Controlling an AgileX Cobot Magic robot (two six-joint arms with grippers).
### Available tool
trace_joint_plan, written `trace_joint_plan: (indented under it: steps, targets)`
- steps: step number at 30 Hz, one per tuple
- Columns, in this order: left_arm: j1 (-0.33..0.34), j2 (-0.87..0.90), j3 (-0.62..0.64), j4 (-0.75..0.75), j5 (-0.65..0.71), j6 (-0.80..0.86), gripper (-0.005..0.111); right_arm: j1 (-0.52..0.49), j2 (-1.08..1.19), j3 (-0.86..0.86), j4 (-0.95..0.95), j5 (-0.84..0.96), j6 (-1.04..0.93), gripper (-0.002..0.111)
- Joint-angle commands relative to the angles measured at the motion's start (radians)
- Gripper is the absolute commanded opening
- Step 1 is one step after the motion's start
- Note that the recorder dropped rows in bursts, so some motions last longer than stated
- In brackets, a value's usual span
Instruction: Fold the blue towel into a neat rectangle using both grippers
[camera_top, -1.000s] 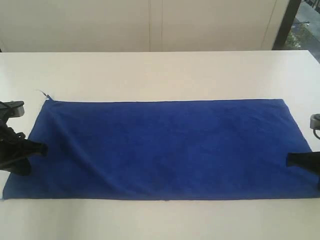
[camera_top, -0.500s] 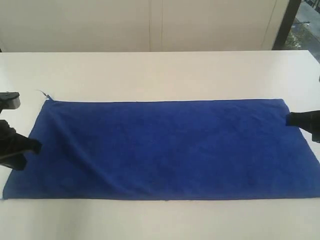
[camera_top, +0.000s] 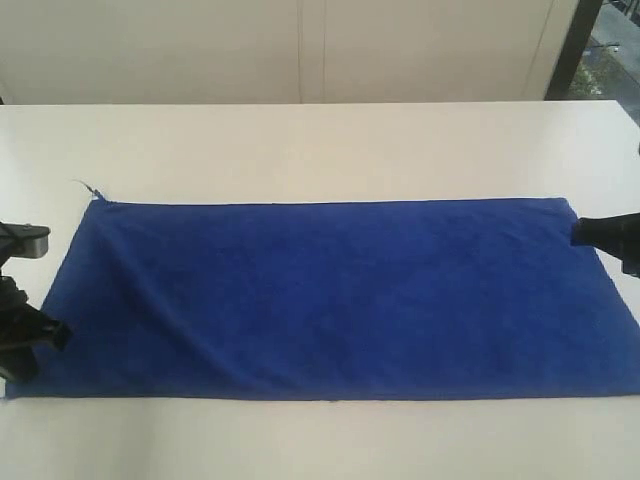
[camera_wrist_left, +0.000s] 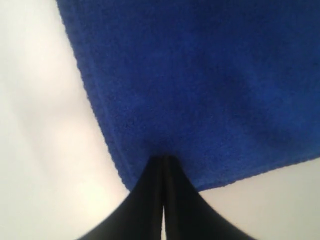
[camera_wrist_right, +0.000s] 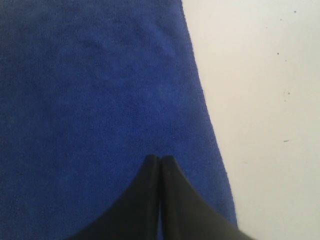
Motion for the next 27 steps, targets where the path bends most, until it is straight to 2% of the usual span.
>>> trace_joint_plan:
  steps: [1, 7, 13, 22, 27]
  targets:
    - [-0.001, -0.002, 0.006, 0.014, 0.03, -0.008, 0.0, 0.001, -0.007, 0.001, -0.001, -0.01, -0.013, 0.0]
    - [-0.001, -0.002, 0.006, 0.033, 0.037, -0.01, 0.0, 0.001, -0.007, 0.001, -0.001, -0.01, -0.013, 0.0]
    - [-0.001, -0.002, 0.006, 0.103, 0.067, -0.092, 0.0, 0.001, -0.007, 0.001, -0.001, -0.013, -0.013, 0.0]
    - [-0.001, -0.002, 0.006, 0.109, 0.061, -0.108, 0.0, 0.001, -0.007, 0.001, -0.001, -0.014, -0.013, 0.0]
    - [-0.001, -0.054, -0.014, 0.061, 0.056, -0.099, 0.0, 0.001, -0.007, 0.001, -0.001, -0.014, -0.013, 0.0]
